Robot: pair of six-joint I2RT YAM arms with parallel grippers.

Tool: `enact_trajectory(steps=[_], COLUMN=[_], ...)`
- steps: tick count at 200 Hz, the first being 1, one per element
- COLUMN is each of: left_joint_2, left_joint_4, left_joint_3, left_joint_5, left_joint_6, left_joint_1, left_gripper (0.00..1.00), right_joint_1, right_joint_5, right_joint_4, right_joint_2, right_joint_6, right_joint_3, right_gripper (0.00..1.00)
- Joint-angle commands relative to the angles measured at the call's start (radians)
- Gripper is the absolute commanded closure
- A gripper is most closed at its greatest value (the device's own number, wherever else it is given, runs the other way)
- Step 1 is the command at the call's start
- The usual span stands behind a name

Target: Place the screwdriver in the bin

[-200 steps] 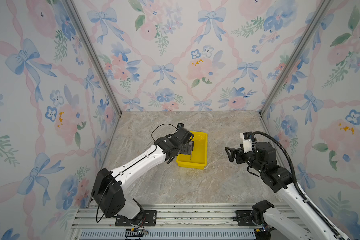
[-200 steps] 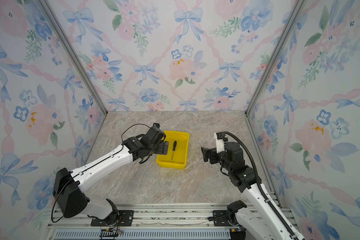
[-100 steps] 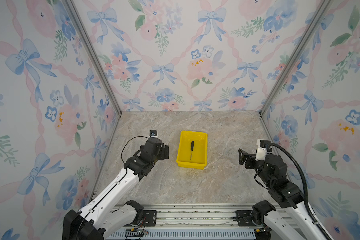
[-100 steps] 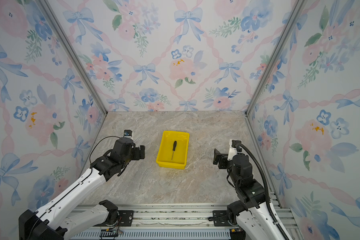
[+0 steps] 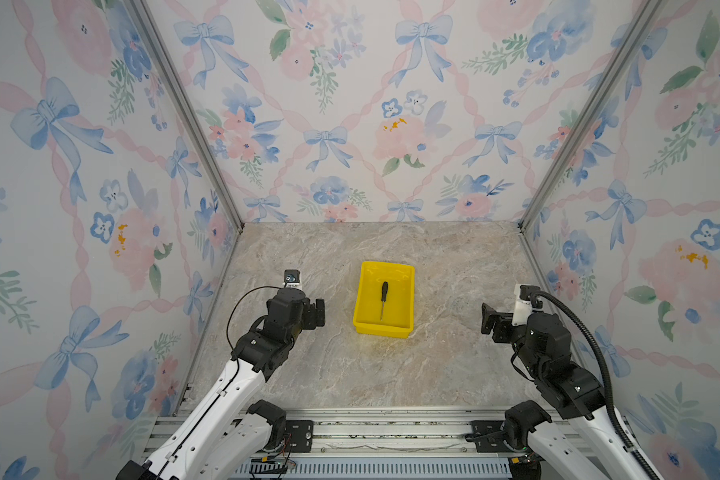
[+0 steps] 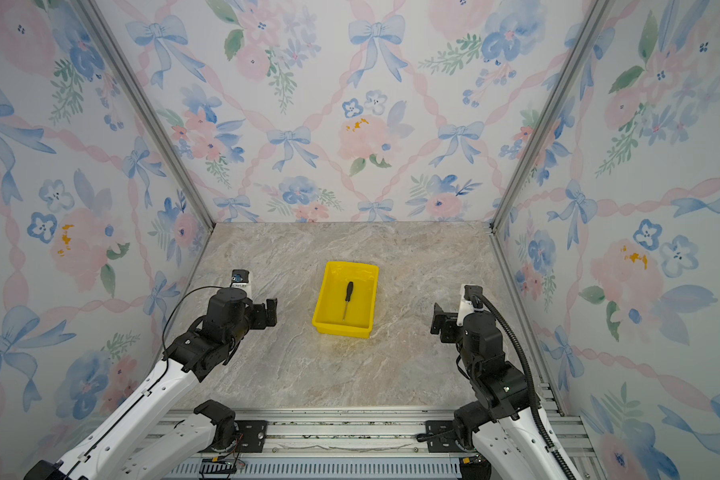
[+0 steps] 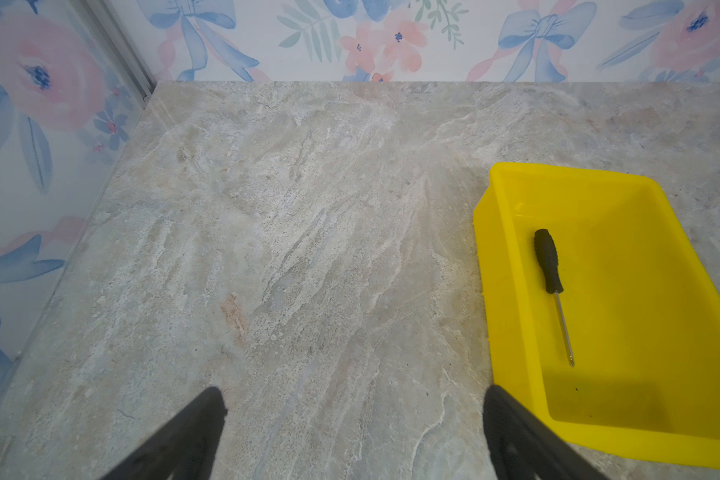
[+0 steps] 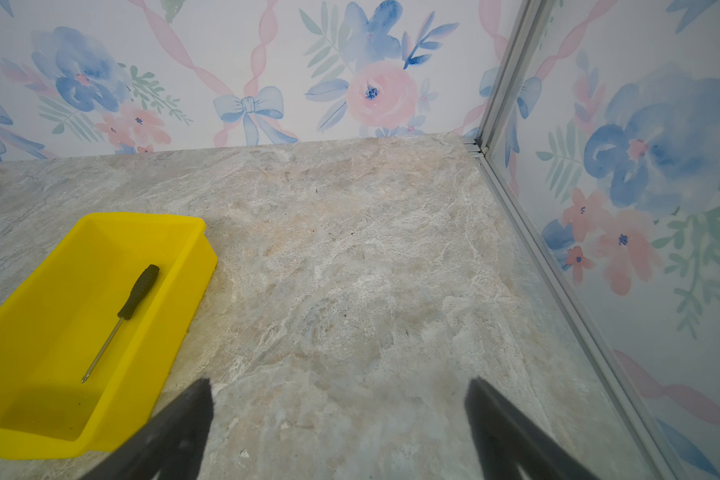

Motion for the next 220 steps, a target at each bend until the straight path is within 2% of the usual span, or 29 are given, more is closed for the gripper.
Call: enact_trajectory(steps=[1,78,106,143,220], left_joint_2=[-0.027,-0.039,-0.087,-0.150,-0.049], left_joint_4=[0.007,0.079,0.134,0.228,0.446], left_joint_3=[-0.031,-0.123,-0.195,-0.278,-0.361], left_joint_5=[0.023,0.041,0.071,0.056,-0.013], left_joint_6=[0.053,0.124,0.158,0.153,0.156], left_joint_1=[0.019,0.103,0.112,0.136,0.212], left_gripper=[0.03,0.02,0.03,0.03,0.02], right_joint_1=[-0.007,-0.005,-0.012,-0.045,-0.118], right_joint_5=[-0.019,0.033,0.055,0.062,0.033], right_joint_4=[0.063,0.186,0.223,0.292,0.321], right_joint_2=[0.017,0.087,0.106,0.081,0.073], right_joint_6=[-0.076,-0.112,-0.131,-0.116,-0.133], right_joint_3=[-0.024,-0.104,-0.153,-0.252,-0.334], right_gripper=[0.03,0.03,0.03,0.03,0.03])
